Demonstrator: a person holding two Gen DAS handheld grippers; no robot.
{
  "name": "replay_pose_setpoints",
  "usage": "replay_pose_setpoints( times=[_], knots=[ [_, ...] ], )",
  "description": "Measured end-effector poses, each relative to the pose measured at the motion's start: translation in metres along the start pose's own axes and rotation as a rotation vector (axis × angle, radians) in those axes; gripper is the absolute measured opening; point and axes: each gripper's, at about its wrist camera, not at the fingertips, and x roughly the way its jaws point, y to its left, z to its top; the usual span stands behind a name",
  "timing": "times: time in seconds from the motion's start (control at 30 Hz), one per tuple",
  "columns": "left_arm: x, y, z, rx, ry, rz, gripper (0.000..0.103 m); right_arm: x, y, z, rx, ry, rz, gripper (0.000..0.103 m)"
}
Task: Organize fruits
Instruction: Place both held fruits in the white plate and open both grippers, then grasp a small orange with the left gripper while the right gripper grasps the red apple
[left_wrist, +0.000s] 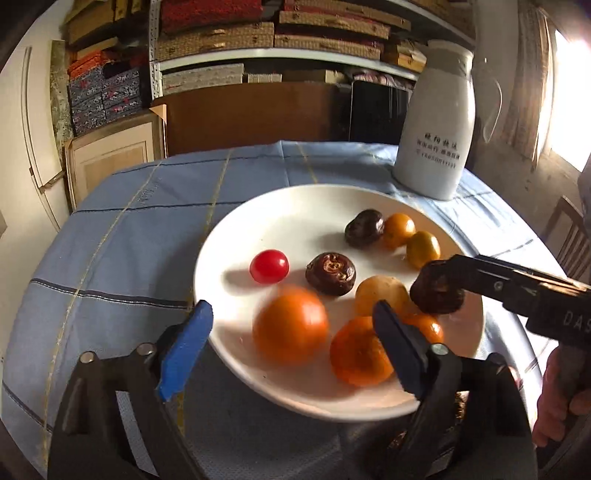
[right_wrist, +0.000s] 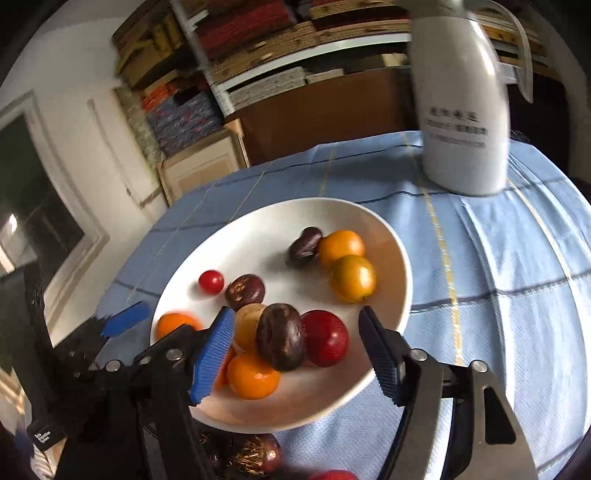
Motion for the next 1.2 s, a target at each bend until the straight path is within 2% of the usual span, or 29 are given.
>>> replay_pose_setpoints(
  times=[0.27, 0.47, 0.6, 0.8, 1.0, 1.2],
  knots=[
    [-0.030, -0.016, -0.019, 0.060, -0.024, 0.001, 0.089, -0.032, -0.002, -0.014, 0.000, -0.034, 0.026, 0.071],
    [-0.056, -0.031, -0.046, 0.095, -0.037, -0.006, 0.093, -0.044, -0.005, -0.046, -0.050, 0.001, -0.019, 0.071],
    [-0.071, -0.037, -0.065, 0.114, -0.040, 0.001, 0.095, -0.060, -0.006, -0.062, -0.052, -0.010, -0.029, 0.071],
    [-0.087, -0.054, -0.090, 0.174, -0.034, -0.032, 0.095, -0.072, -0.020, -0.079, -0.013, 0.003, -0.040, 0.071],
    [-0.102, -0.077, -0.104, 0.270, -0.065, -0.080, 0.095, -0.072, -0.028, -0.093, 0.021, 0.050, -0.018, 0.071],
    [-0.095, -0.089, -0.108, 0.310, -0.018, -0.126, 0.095, -0.065, -0.025, -0.097, 0.011, 0.078, -0.010, 0.071]
  ],
)
